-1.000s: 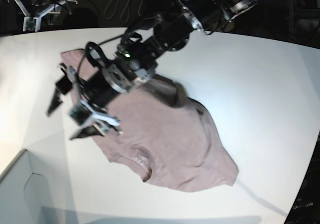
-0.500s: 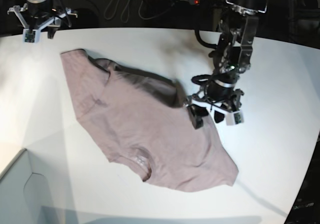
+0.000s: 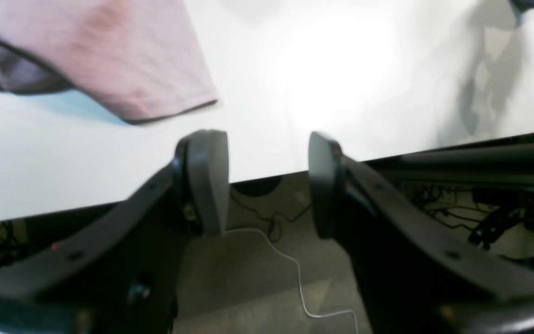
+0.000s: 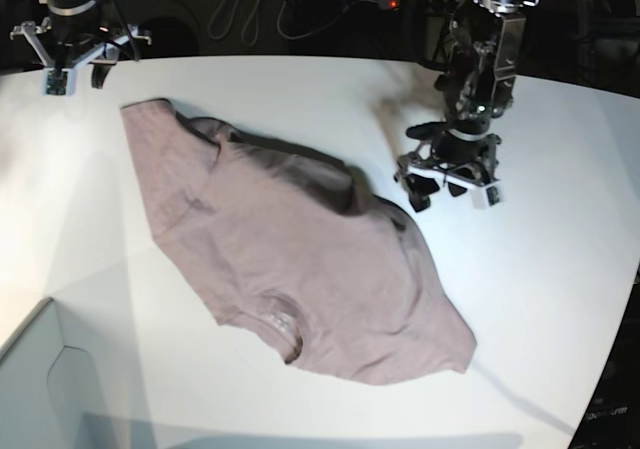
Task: Layout the t-shirt on the table in an organized manner, then fold the t-shirt properly
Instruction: 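Release the t-shirt and raise the left gripper, then grasp opposite edges of the t-shirt with both grippers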
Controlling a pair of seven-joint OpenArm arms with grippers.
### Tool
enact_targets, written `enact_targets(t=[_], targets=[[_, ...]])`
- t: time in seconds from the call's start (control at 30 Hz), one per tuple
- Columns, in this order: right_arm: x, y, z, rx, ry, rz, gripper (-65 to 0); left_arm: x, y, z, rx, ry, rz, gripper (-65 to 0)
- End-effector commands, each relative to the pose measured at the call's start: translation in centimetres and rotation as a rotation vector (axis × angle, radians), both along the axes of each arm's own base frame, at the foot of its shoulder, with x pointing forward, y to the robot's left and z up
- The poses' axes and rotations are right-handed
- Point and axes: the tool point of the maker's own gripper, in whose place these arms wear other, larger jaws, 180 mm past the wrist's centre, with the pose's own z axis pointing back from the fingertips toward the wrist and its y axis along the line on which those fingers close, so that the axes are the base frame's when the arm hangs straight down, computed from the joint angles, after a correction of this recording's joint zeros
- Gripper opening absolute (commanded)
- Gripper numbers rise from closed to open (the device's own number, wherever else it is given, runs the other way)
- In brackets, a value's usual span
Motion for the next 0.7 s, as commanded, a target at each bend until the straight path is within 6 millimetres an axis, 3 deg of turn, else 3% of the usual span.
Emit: enact_targets(t=[0.0,0.07,0.37,0.43,0.57,0.67], targets=[[0.3,-0.2,0.7,-0.015,-0.022,0.009,-36.9,1.6,-1.0,1.1,-0.017,-0.033,-0.025,-24.6],[0.3,-0.2,0.7,-0.015,-0.022,0.009,-36.9,1.9,-2.3,0.7,-0.018,-0.021,-0.061,-24.6],[0.8,-0.4,0.7,-0.022,-0.029,0.015,-36.9,3.6,-4.8,-0.6,-0.044,0.015,-0.08,-26.9],[0.7,-0.5,0.5,-0.018,-0.013,0.009,-36.9,3.7,-5.0,-0.8,-0.048,0.024,-0.08,-36.5],[1.6,-0.5,0.4,-0.009,-0.004,-0.005,-36.9,4.2,-4.5,-0.5,-0.047,0.015,-0.072,-64.9],[2.6,-0.5,0.5,0.0,-0.004,-0.013,-36.9,4.8,-4.0,0.7,-0.042,-0.02,-0.07,-63.4]])
